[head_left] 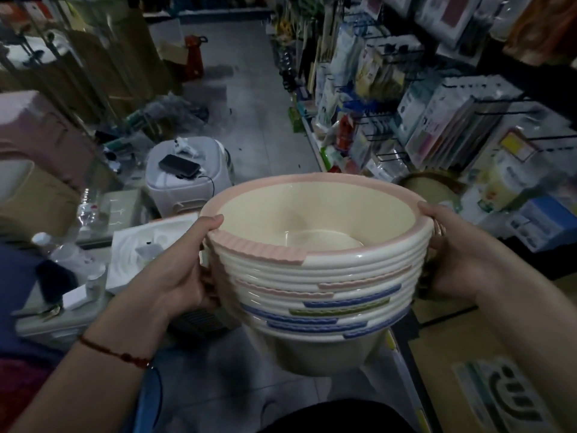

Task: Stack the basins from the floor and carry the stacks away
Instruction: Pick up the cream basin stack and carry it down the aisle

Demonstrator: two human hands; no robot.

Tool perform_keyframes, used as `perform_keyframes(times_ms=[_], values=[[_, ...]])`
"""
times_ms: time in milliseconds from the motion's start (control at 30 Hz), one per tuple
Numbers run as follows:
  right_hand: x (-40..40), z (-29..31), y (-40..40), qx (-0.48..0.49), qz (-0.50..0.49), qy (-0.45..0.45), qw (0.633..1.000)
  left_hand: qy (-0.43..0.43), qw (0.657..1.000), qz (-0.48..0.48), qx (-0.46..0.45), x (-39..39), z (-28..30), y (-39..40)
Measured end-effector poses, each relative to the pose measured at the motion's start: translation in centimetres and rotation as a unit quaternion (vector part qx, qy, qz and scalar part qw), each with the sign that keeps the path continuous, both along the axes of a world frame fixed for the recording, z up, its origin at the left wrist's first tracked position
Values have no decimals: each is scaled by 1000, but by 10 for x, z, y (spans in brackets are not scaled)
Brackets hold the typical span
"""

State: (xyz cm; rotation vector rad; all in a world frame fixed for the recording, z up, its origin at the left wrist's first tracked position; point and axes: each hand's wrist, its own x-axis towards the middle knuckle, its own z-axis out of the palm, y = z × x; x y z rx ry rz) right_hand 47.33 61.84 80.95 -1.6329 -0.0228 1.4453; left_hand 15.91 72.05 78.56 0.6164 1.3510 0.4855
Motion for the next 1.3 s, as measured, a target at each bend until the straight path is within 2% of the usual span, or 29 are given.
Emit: perform_keyframes(times_ms=[367, 600, 933, 1167, 1300], values=[[102, -33, 148, -8, -2, 68, 998, 44, 998, 39, 2, 107, -8, 123], [161, -31, 233, 9, 9, 63, 998, 35, 997, 66, -5, 164, -3, 183], [187, -11, 338, 27, 45, 40, 998, 15, 995, 97, 19, 185, -3, 273], [182, -13, 439, 12, 57, -10, 998, -36, 996, 81, -5, 175, -20, 368], [169, -19, 506, -3, 54, 1, 999, -33, 994, 99, -23, 165, -26, 439]])
